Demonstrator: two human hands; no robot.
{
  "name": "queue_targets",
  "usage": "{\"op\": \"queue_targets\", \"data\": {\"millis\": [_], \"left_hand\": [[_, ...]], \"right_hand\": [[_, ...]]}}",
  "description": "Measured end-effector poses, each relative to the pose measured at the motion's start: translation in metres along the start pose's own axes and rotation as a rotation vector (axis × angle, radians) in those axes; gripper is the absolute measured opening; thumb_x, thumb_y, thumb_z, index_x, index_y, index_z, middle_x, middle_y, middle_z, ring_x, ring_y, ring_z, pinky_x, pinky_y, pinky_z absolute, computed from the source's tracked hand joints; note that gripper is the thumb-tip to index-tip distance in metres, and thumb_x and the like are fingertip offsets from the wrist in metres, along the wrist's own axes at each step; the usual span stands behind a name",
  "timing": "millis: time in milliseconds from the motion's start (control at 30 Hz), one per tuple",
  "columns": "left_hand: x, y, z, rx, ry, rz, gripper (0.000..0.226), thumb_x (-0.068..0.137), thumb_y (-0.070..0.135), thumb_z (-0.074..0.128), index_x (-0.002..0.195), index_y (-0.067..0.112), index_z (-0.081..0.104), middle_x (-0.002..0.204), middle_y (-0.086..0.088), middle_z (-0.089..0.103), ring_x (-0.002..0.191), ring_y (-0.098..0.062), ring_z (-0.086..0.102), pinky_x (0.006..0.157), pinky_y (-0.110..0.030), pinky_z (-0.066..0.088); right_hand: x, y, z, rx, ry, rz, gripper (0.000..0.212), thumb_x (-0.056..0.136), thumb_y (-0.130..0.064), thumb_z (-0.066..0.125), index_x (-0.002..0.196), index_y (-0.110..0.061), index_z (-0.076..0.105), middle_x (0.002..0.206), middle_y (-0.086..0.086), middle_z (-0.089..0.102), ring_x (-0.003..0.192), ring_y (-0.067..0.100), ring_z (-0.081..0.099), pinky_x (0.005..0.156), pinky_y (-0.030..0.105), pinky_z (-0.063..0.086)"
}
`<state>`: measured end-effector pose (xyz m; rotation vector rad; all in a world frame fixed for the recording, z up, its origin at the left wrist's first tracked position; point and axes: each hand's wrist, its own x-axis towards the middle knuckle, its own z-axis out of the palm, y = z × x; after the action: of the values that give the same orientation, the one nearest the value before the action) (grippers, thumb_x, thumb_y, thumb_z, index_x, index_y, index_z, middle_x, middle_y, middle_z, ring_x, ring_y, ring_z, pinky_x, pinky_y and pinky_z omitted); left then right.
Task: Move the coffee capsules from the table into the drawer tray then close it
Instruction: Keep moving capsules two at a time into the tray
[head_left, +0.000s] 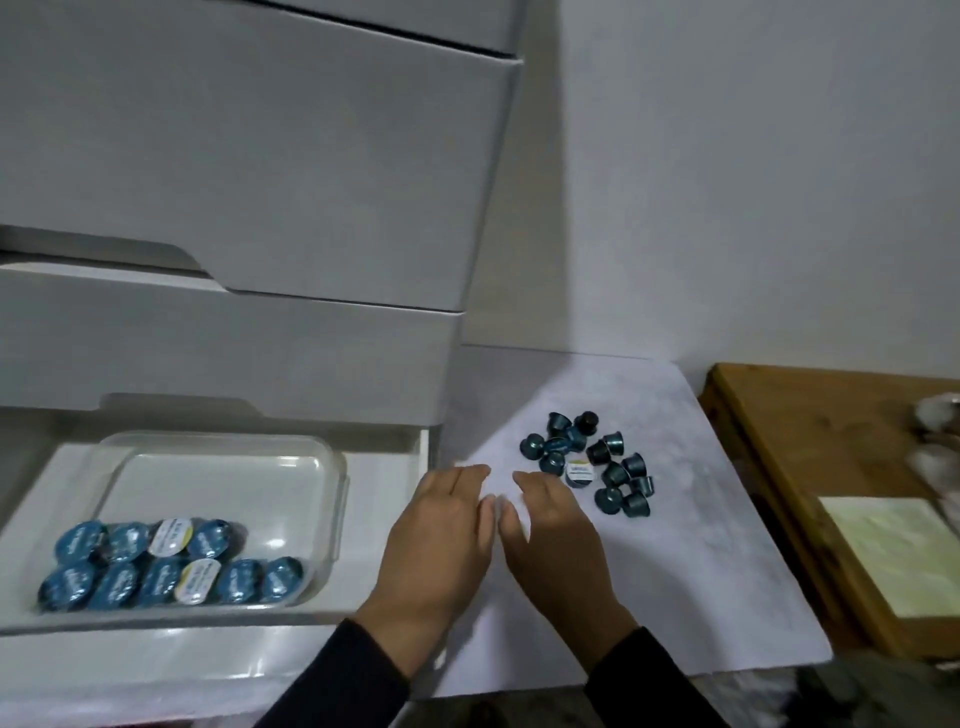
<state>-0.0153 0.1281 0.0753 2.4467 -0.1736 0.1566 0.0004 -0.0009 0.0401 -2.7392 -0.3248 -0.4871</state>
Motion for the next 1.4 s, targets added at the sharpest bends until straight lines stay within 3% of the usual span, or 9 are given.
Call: {"op": "queue_targets", "data": {"millis": [167,333,533,700,933,1100,1267,1400], "left_hand": [[0.026,0.038,0.068,-0.037,-0.092,-0.021,0.034,0.095,0.027,0.041,0.126,0.019,0.052,0.124,0.0,0.059,0.116,-0.015,0.05,0.097,-0.025,0.038],[0.047,0.064,0.13,-0.054,-0.232,-0.05,0.028,0.094,0.019,0.041,0.112,0.01,0.06,0.112,-0.009,0.064,0.103,-0.022,0.055,0.087,-0.029,0.042],[0.072,0.074,0.186,-0.062,-0.303,-0.058,0.023,0.086,0.012,0.044,0.104,0.011,0.059,0.104,-0.009,0.06,0.092,-0.024,0.056,0.077,-0.035,0.05],[0.084,0.07,0.216,-0.031,-0.273,-0.038,0.015,0.085,0.012,0.046,0.095,0.013,0.057,0.1,-0.005,0.06,0.092,-0.022,0.055,0.067,-0.028,0.044],[0.088,0.07,0.232,-0.076,-0.236,-0.033,0.012,0.083,0.01,0.049,0.091,0.009,0.058,0.093,-0.004,0.06,0.085,-0.021,0.053,0.064,-0.031,0.044],[0.076,0.064,0.234,-0.133,-0.163,-0.062,0.013,0.084,0.012,0.053,0.094,0.014,0.062,0.09,-0.001,0.061,0.081,-0.017,0.054,0.068,-0.025,0.044],[0.062,0.06,0.223,-0.314,-0.086,-0.257,0.017,0.087,0.014,0.057,0.1,0.019,0.066,0.094,0.01,0.064,0.088,-0.005,0.058,0.074,-0.002,0.038],[0.059,0.052,0.217,-0.399,-0.08,-0.41,0.017,0.091,0.022,0.054,0.103,0.022,0.065,0.094,0.01,0.069,0.086,-0.002,0.061,0.071,0.005,0.038]], "right_hand": [[-0.01,0.09,0.001,0.016,-0.087,0.178,0.028,0.075,-0.011,0.066,0.101,-0.003,0.063,0.092,0.014,0.067,0.081,0.028,0.066,0.063,0.026,0.053],[-0.014,0.164,0.007,0.051,-0.149,0.358,0.02,0.085,-0.018,0.054,0.103,-0.009,0.057,0.104,0.01,0.06,0.098,0.025,0.057,0.081,0.032,0.048],[-0.008,0.211,0.022,0.061,-0.219,0.482,0.025,0.084,-0.02,0.057,0.106,-0.009,0.055,0.105,0.009,0.058,0.098,0.024,0.056,0.08,0.032,0.047],[-0.005,0.221,0.029,0.081,-0.186,0.474,0.018,0.083,-0.018,0.059,0.098,-0.008,0.059,0.101,0.01,0.059,0.091,0.028,0.059,0.072,0.035,0.048],[-0.012,0.227,0.032,0.108,-0.138,0.356,0.018,0.073,-0.009,0.069,0.089,-0.008,0.062,0.09,0.013,0.063,0.079,0.034,0.062,0.059,0.037,0.051],[-0.02,0.231,0.032,0.131,-0.124,0.324,0.016,0.078,-0.013,0.065,0.094,-0.015,0.063,0.092,0.005,0.063,0.082,0.028,0.061,0.057,0.036,0.05],[-0.029,0.23,0.034,0.224,-0.11,0.325,0.021,0.081,-0.016,0.065,0.102,-0.021,0.063,0.104,0.0,0.061,0.086,0.019,0.063,0.062,0.032,0.054],[-0.03,0.226,0.033,0.331,-0.075,0.334,0.024,0.077,-0.013,0.07,0.1,-0.019,0.066,0.106,0.001,0.059,0.09,0.009,0.056,0.071,0.017,0.048]]}}
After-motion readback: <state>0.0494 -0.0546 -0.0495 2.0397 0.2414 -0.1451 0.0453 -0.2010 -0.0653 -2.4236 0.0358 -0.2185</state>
